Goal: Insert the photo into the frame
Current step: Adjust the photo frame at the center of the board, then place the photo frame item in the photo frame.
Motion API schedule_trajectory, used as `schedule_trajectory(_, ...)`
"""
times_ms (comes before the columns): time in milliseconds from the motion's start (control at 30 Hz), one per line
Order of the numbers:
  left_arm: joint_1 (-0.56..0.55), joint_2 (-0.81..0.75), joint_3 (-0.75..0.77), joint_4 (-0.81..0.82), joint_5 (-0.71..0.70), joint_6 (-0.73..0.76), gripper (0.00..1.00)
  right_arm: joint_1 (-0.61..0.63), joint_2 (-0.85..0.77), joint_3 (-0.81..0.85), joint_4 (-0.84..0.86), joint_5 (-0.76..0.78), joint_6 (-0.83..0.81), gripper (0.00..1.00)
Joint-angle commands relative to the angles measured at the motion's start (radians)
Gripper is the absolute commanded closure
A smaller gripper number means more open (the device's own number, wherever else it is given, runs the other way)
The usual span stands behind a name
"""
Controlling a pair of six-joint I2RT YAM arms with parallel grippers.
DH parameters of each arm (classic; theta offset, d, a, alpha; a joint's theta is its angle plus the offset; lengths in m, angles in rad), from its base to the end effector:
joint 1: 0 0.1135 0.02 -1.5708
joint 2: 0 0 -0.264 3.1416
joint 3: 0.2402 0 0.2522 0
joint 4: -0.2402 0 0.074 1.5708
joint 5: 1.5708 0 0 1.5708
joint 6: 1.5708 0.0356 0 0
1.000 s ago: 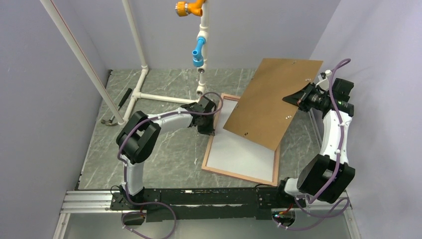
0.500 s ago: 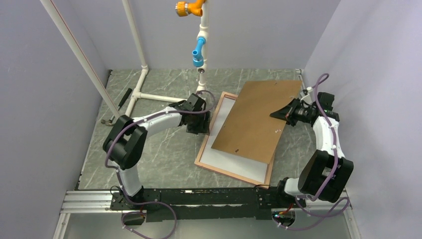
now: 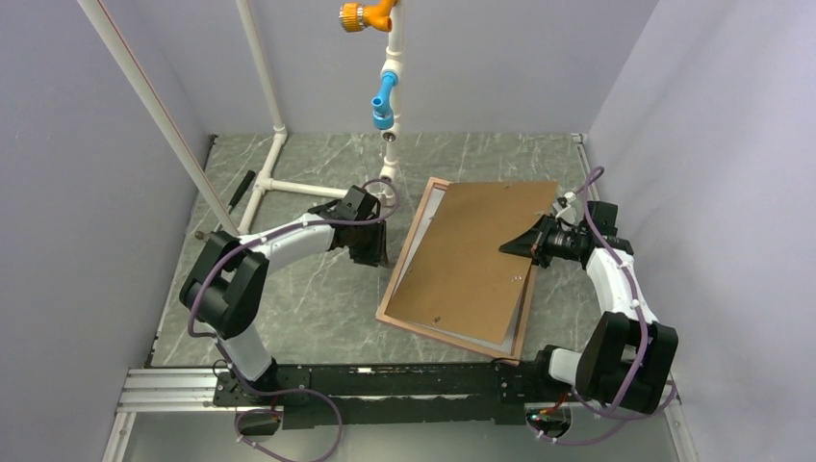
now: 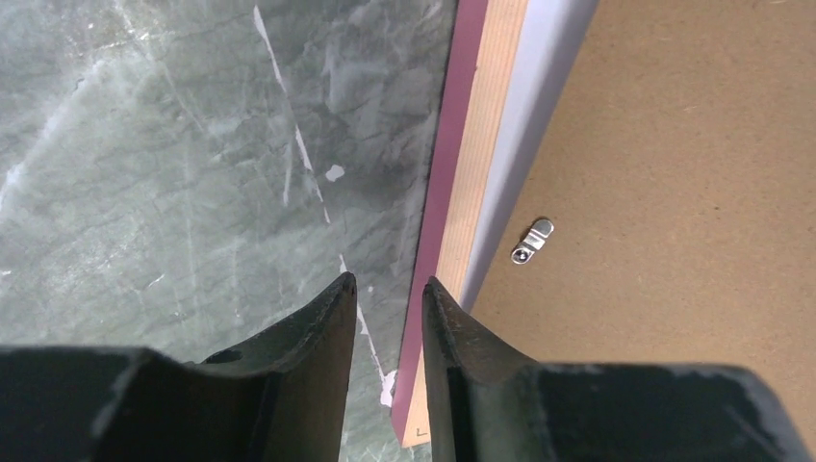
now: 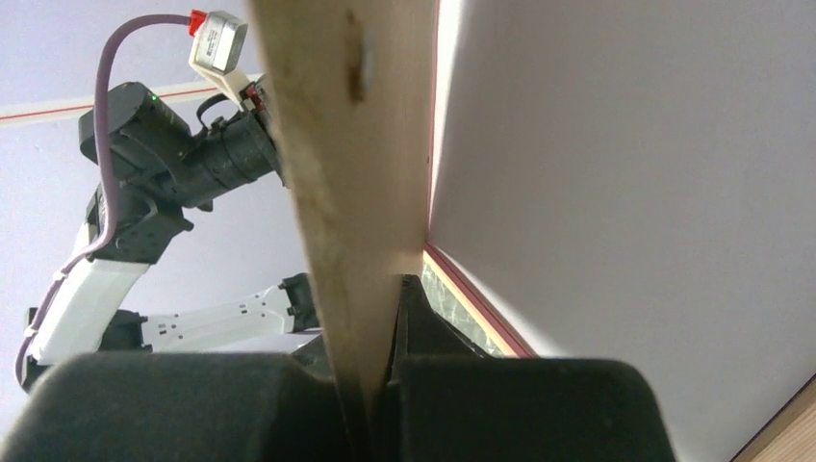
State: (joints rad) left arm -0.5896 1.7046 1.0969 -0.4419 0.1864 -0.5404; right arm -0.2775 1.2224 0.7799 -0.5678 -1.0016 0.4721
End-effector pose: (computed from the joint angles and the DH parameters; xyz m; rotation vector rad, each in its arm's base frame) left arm 0.2830 -0.1972 0.1900 0.1355 2.7332 -0.6066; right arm 0.2260 -0.0332 0.2320 0.5181 2.3329 1.3520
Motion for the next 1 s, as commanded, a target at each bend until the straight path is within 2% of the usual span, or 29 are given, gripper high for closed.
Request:
schedule_trajectory(0,-0.001,0.0,-0.007,0.066,0.045,-0.006,0.65,0.006,-0.003,-0.007,0.074,-0.061,0.03,1.0)
schedule_trajectory(267,-0.002,0.048,0.01,0.091,0.079,0.001,0.65,0.027,0.148,0.098,0.052,-0.091,-0.019,1.0)
schedule_trajectory(433,0.0,0.075,0.029,0.097,0.095,0.006,0.64,0.048,0.21,0.163,-0.045,-0.082,-0.092,1.0)
schedule_trajectory(833,-0.001,0.14,0.049,0.12,0.126,0.015,0.59,0.116,0.362,0.261,-0.126,0.07,-0.13,1.0)
schedule_trajectory(967,-0.002,0.151,0.059,0.108,0.119,0.024,0.59,0.156,0.403,0.248,-0.122,0.142,-0.129,0.83)
